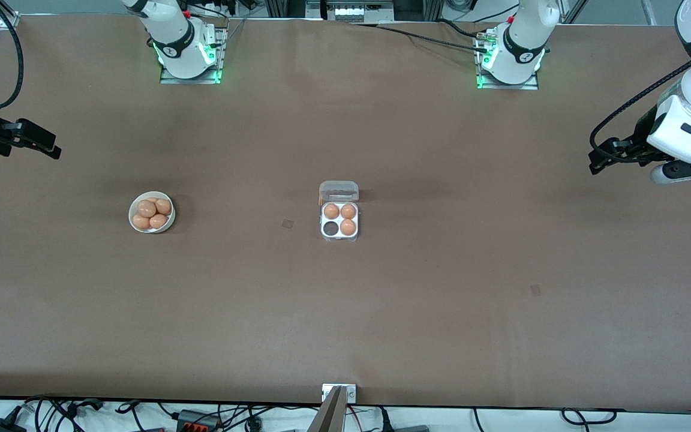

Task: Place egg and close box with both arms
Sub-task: 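Move the right gripper over the white bowl of eggs, then lower the right gripper into the bowl and grasp one brown egg, then carry the egg with the right gripper to the egg box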

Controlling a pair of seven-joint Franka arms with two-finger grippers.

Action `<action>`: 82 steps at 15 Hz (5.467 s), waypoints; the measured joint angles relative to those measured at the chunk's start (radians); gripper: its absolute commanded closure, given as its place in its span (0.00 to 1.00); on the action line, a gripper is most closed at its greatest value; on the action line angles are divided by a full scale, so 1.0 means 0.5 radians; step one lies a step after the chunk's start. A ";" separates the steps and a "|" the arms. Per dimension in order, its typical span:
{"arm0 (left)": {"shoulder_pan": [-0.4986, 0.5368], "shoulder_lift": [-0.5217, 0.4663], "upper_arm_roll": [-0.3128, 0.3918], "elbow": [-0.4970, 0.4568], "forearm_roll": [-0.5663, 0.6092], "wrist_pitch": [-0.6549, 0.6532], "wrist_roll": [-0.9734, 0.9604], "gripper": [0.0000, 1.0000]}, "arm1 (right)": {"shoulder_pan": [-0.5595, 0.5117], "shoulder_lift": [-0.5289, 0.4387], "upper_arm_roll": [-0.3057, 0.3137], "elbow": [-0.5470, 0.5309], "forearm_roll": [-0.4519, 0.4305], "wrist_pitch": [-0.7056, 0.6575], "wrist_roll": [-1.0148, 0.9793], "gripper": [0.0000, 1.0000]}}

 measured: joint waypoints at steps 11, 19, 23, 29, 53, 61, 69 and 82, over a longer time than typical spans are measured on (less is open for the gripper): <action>0.000 0.000 0.000 0.000 0.000 0.000 0.000 0.00 | 0.000 0.119 0.006 -0.054 -0.015 0.037 0.000 0.00; 0.002 0.000 0.000 0.000 0.000 -0.001 0.000 0.00 | 0.032 0.654 0.023 -0.077 -0.060 0.168 -0.119 0.00; 0.003 0.000 0.000 0.000 0.000 -0.001 0.000 0.00 | 0.047 0.787 0.027 -0.076 -0.061 0.237 -0.390 0.00; 0.003 0.000 0.000 0.000 0.000 -0.001 0.000 0.00 | 0.066 0.841 0.028 -0.178 -0.062 0.474 -1.014 0.00; 0.003 0.000 0.000 0.000 0.000 -0.001 0.000 0.00 | 0.078 0.815 0.029 -0.676 -0.065 1.152 -2.322 0.25; 0.003 0.000 0.000 0.000 0.000 -0.005 0.000 0.00 | 0.078 0.812 0.029 -0.690 -0.067 1.152 -2.392 0.57; 0.004 0.000 0.000 0.000 0.000 -0.009 0.000 0.00 | 0.091 0.803 0.030 -0.681 -0.067 1.144 -2.402 1.00; 0.004 0.000 0.000 0.000 0.000 -0.010 0.000 0.00 | 0.363 0.777 0.045 -0.278 0.636 1.055 -1.671 1.00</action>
